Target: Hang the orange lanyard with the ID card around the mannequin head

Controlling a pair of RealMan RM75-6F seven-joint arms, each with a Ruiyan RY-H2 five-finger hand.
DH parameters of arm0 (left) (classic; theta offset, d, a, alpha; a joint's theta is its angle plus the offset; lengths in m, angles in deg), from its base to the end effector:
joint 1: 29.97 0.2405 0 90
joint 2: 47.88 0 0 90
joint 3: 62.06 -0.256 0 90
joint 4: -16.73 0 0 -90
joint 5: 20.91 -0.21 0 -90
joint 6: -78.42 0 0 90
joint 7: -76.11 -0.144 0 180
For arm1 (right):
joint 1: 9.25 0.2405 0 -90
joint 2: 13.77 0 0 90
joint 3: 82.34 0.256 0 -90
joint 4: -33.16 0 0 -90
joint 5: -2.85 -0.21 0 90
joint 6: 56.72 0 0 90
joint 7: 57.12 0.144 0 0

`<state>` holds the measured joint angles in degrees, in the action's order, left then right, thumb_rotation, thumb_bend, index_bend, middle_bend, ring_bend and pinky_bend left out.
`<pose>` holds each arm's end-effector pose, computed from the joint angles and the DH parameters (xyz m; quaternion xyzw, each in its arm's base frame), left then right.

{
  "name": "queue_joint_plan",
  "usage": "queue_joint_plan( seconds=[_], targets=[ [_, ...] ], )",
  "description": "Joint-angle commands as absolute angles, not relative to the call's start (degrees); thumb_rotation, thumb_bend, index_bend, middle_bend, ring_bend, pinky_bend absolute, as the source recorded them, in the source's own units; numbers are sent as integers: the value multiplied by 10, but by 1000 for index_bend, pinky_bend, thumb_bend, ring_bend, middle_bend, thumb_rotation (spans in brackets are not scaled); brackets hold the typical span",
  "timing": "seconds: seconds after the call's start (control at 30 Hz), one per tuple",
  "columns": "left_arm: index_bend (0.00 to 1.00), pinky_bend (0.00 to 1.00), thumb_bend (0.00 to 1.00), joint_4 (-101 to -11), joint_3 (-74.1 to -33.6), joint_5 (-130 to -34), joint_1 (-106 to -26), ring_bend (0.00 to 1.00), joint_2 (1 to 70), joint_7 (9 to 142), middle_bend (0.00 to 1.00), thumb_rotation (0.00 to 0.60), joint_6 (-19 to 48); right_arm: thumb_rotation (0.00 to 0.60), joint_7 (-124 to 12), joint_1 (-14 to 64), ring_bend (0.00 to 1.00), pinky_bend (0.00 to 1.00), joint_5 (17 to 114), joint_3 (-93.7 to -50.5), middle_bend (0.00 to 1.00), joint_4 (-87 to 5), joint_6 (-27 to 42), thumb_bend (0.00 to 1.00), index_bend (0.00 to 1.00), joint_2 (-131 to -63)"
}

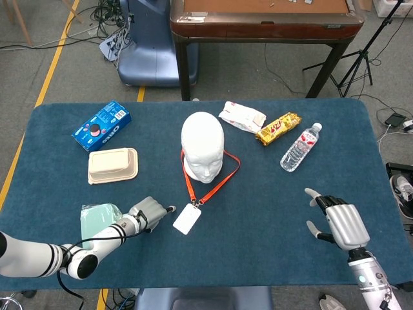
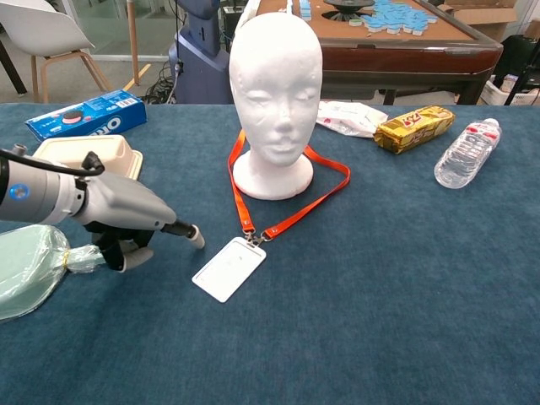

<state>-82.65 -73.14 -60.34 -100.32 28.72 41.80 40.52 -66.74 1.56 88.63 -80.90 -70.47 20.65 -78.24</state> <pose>-0.1225 0.3183 -0.0227 -0.9092 -0.2811 -0.1024 0.2896 -0.2568 -0.1977 0.1199 0.6516 -0.4049 0.3821 0.5153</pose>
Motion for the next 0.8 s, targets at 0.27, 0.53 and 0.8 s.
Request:
queue_joint_plan(
  seconds=[0.27,0.53,0.8],
  targets=[
    [95,943,662,-843,-742,-605,-1011,889,298,411,915,600,402,600,-665,13,316,390,887,-808,381,-708,209,346,178,-780],
    [95,942,661,-866,-735,-627,-1016,889,293,428,915,600,417,600,-664,11,316,390,888,-808,381,-710,212,346,178,-778],
    [95,943,661,-868,-732,-642,-1017,889,295,439,914,600,413,600,-659,7,316,390,889,-808,382,-710,215,347,178,-776]
  ],
)
